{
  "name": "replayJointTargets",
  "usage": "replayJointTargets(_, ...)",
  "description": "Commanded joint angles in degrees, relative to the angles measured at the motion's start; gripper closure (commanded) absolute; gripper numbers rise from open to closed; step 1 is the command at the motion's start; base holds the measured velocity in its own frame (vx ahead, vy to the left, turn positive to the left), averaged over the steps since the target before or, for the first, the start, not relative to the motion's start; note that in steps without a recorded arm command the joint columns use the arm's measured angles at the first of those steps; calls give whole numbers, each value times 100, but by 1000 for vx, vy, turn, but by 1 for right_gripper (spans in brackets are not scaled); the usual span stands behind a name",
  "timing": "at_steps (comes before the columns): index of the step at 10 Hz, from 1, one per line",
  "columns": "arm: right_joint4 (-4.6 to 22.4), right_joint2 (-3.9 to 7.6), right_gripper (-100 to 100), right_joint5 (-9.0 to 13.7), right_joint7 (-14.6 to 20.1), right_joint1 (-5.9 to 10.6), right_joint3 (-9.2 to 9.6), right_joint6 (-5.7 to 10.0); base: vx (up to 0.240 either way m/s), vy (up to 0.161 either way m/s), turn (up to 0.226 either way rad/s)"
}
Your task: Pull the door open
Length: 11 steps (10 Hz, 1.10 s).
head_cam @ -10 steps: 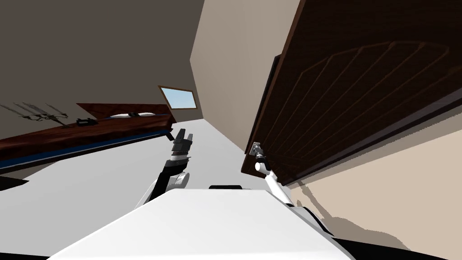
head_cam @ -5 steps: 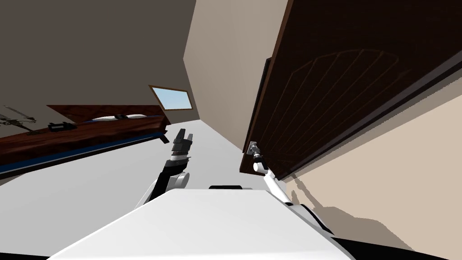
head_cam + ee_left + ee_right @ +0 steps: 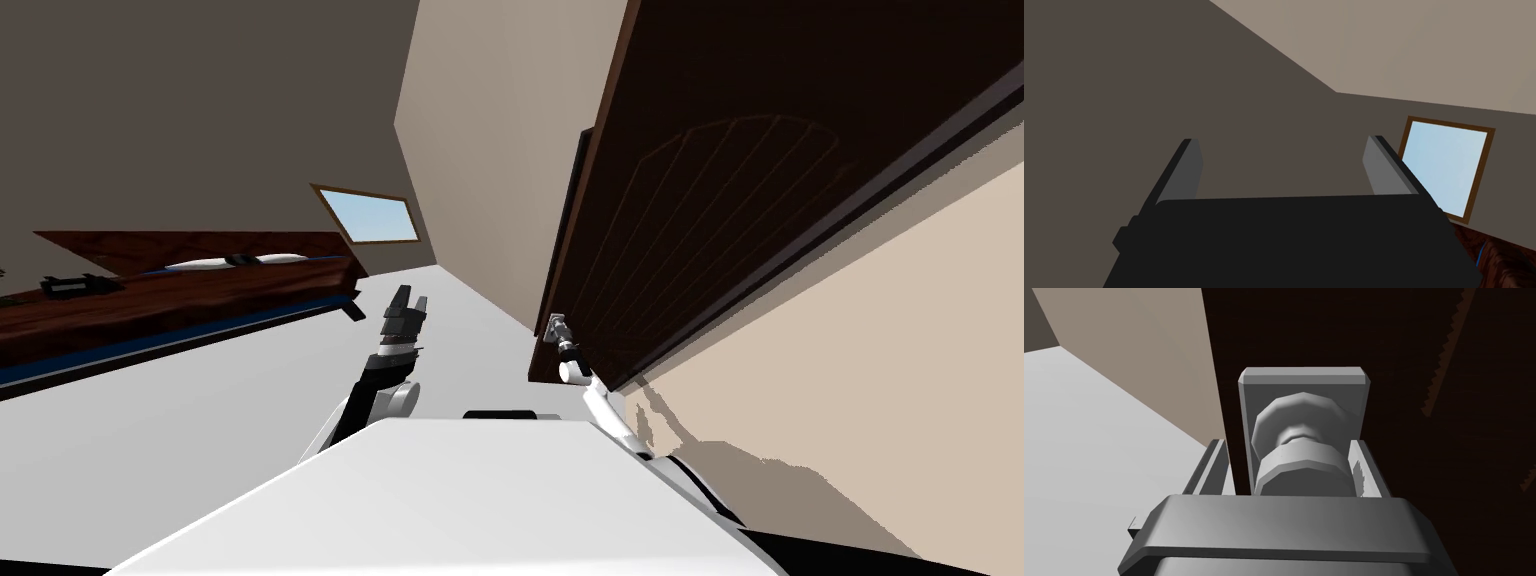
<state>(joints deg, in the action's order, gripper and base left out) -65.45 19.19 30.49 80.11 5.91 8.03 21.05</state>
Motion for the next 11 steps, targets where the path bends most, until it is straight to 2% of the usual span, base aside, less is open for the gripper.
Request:
replayJointTargets(1, 36, -49, 100, -72, 118, 40, 186, 27, -32, -23, -67)
replayJointTargets(2, -19, -25, 100, -181, 264, 33, 350, 20, -37, -35, -140)
replayJointTargets(3, -19, -25, 100, -181, 264, 33, 350, 20, -32, -27, -73)
replayJointTargets(5, -124, 22, 100, -384, 527, 23, 634, 5, -41, -48, -149)
replayJointTargets(10, -351, 124, 100, -796, 1011, 4, 1126, -20, -50, -96, -155)
replayJointTargets(11, -368, 124, 100, -728, 932, -7, 1032, -60, -28, -57, 0)
